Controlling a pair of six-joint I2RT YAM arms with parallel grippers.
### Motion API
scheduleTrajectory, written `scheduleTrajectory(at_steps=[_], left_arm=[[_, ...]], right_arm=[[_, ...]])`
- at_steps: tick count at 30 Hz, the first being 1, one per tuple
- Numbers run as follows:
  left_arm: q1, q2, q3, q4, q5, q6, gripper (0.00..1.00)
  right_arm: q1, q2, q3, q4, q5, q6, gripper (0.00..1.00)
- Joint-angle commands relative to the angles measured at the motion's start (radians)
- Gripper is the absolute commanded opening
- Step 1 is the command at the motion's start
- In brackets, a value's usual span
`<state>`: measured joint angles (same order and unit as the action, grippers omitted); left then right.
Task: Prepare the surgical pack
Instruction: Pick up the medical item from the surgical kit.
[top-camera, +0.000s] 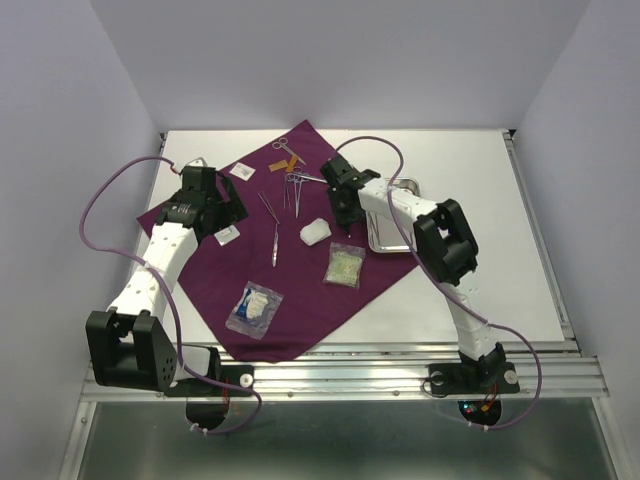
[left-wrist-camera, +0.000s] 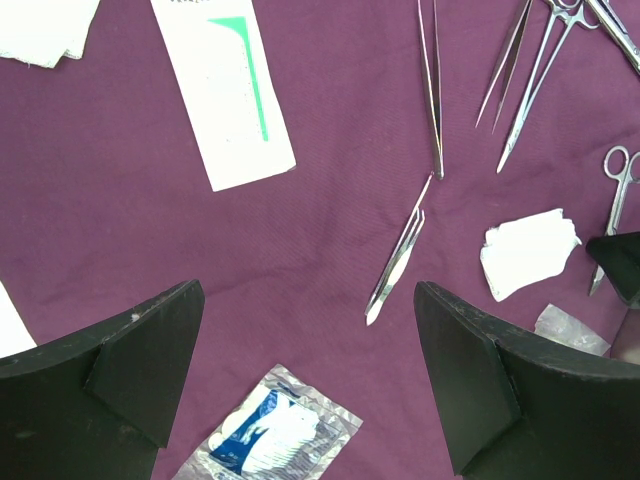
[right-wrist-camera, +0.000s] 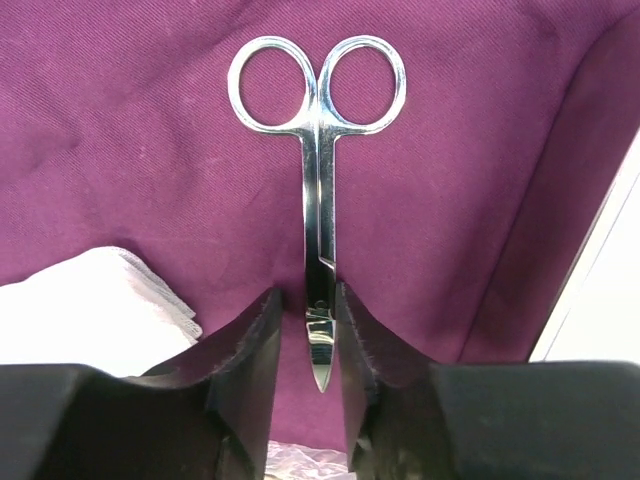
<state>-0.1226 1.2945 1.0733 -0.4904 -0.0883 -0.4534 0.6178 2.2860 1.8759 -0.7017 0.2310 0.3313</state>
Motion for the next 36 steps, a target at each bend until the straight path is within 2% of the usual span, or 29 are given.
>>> scheduleTrajectory(at_steps=[1,9,14,27,36], left_arm=[[0.005,-0.018,-0.007,0.018,-0.007,0.010,0.99],[0.005,-0.017,-0.006,0.016,-0.010,0.010,0.99],[0.005,-0.012,-0.003,0.018,-0.007,0.010,0.99],[0.005,-0.011,0.001,0.016,-0.010,0.013,0.99],[0.005,-0.001,0.007,0.018,-0.005,0.016,0.99]], right_arm=[[0.008,0.015,-0.034,0.007,0.019,0.017,0.30],[0.008,-0.032,-0.034,0.016,0.041,0.014,0.11],[0.008,-0.086,-0.032,0.016,0.059,0.003,0.06],[0.008,-0.172,-0.020,0.015,0.142,-0.017,0.04],[-0.107,-0.321,-0.135,0.030,0.179,-0.021,0.04]])
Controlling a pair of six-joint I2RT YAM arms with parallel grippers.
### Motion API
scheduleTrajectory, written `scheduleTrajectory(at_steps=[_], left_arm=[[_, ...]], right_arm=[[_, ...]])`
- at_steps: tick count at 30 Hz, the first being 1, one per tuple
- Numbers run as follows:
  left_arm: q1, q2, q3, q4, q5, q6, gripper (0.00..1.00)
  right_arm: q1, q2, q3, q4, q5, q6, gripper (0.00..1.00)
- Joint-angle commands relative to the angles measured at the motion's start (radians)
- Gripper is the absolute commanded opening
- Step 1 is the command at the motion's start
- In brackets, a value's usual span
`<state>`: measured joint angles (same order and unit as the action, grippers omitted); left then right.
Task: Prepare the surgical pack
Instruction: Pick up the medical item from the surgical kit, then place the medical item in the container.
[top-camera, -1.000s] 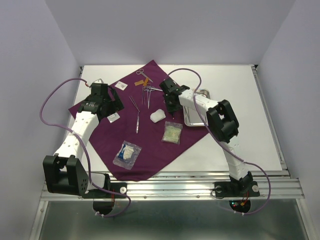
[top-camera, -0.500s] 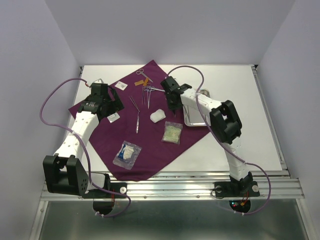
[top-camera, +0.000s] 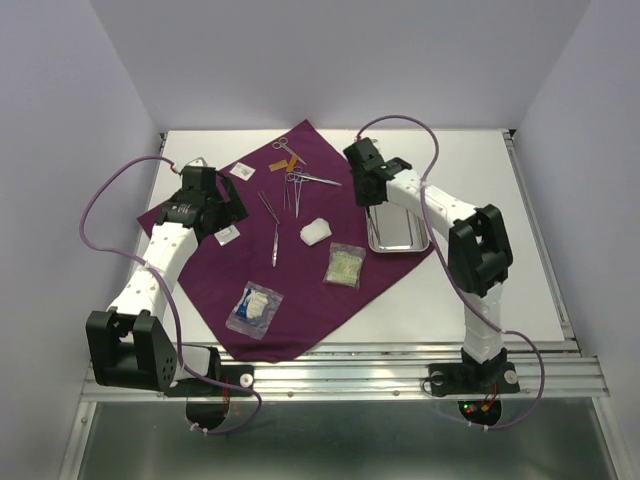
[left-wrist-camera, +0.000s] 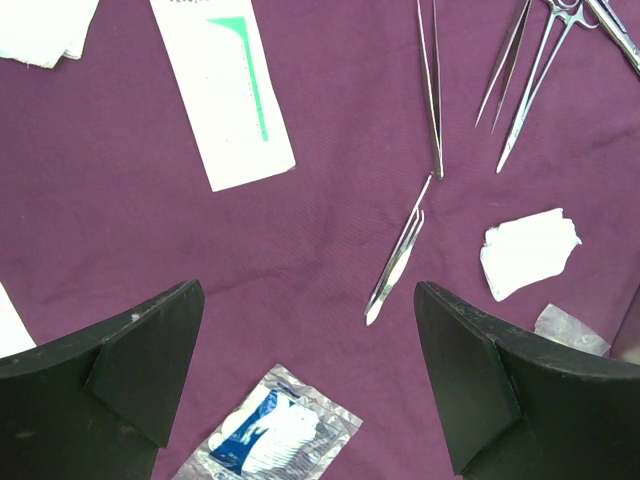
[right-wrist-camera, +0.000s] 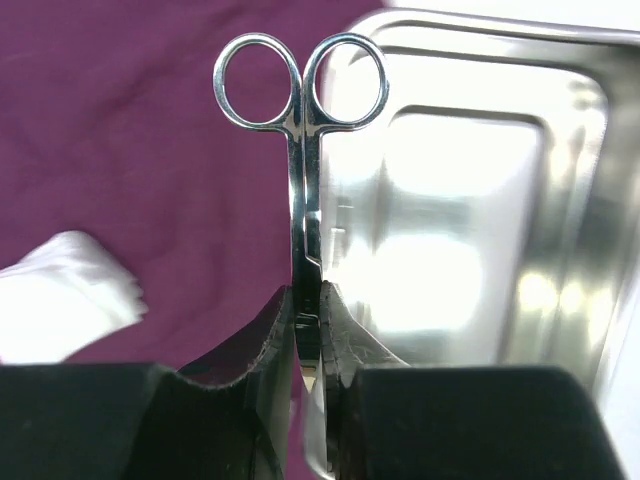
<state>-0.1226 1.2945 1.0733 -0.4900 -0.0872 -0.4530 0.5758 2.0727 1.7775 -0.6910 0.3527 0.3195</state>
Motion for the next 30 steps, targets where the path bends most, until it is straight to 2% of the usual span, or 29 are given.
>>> scheduleTrajectory(at_steps=[1,10,23,27,30], left_arm=[[0.005,0.000,0.008,0.018,-0.006,0.016,0.99],[0.005,0.005,0.013,0.022,-0.002,0.013,0.99],[0.003,0.011,0.016,0.019,-0.003,0.014,0.99],[0.005,0.014,0.017,0.019,0.004,0.014,0.99],[0.005,0.017,0.022,0.019,0.007,0.013,0.99]], right_arm=[[-0.077,-0.126,-0.085,0.037,0.058,-0.013,0.04],[-0.188,-0.249,-0.361,0.099,0.081,-0.010,0.04],[-0.197,-0.229,-0.483,0.206,0.114,-0.057,0.05],[-0.197,-0.226,-0.469,0.214,0.108,-0.068,0.23],[-0.197,-0.227,-0.454,0.214,0.100,-0.076,0.45]])
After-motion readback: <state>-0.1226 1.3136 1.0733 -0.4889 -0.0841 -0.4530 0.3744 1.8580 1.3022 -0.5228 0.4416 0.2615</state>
